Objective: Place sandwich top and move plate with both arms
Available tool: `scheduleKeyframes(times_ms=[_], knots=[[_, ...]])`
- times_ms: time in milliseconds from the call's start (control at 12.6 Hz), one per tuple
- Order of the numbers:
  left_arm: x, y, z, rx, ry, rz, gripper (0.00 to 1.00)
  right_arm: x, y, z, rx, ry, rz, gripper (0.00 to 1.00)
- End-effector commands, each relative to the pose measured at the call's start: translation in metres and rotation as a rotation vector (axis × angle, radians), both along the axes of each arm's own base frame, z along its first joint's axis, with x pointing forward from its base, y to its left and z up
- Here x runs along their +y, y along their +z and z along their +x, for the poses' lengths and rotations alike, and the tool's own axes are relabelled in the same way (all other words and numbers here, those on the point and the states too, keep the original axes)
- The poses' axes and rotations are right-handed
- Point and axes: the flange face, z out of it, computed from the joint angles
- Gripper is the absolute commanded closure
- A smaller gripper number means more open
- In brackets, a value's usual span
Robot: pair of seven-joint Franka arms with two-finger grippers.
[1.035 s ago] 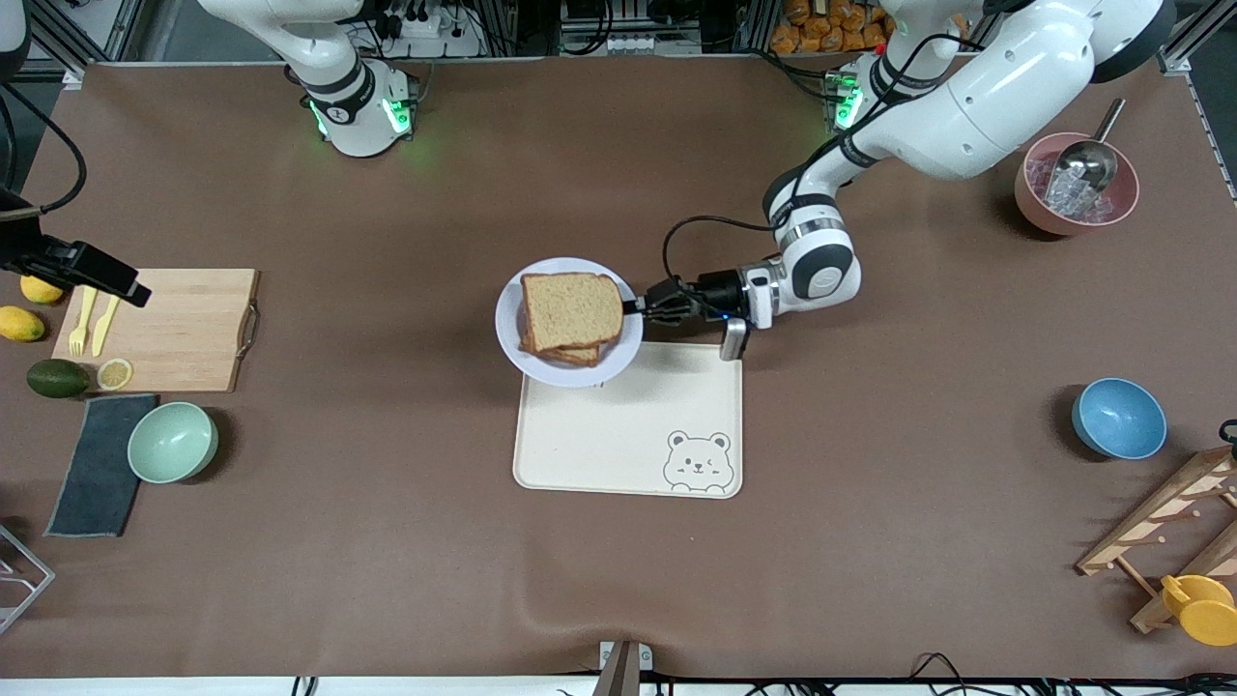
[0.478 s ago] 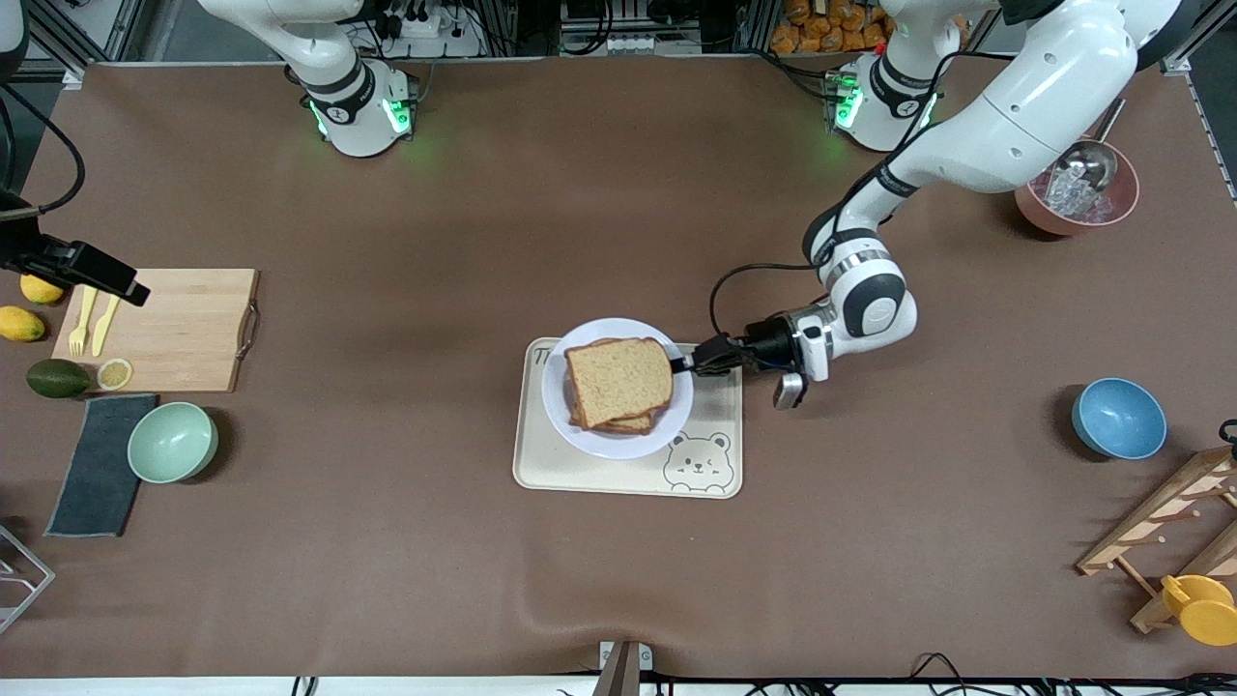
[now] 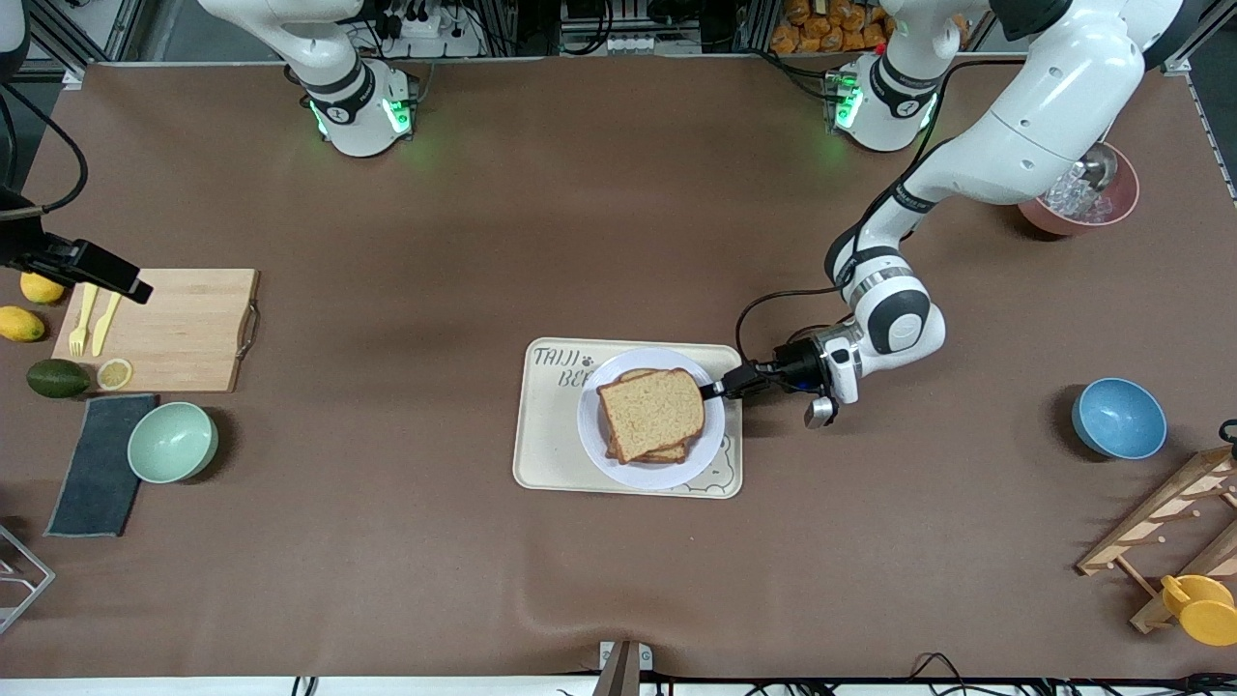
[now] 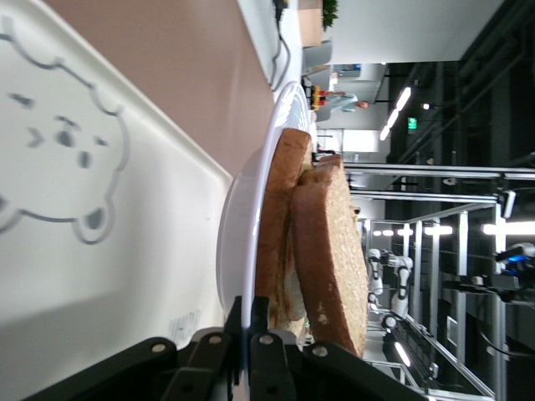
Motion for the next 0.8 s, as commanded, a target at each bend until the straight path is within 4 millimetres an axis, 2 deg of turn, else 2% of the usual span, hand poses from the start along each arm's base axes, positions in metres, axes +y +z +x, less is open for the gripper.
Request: scheduleKeyframes(times_ms=[0, 478, 637, 717], knots=[[0.000, -0.014, 0.003, 0.012, -0.021, 0.057, 1.00, 0.001, 0.003, -0.003, 0.004, -0.012, -0.024, 0.00], [0.000, -0.051, -0.010, 0.054, -0.032, 0.083, 1.00, 0.000, 0.003, -0.003, 0.003, -0.012, -0.024, 0.00], [0.000, -0.056, -0.012, 0.065, -0.029, 0.094, 0.98, 0.000, 0.003, -0.002, 0.003, -0.011, -0.024, 0.00], [0.001, -0.057, -0.012, 0.075, -0.025, 0.100, 0.55, -0.001, 0.003, -0.002, 0.004, -0.014, -0.024, 0.00]])
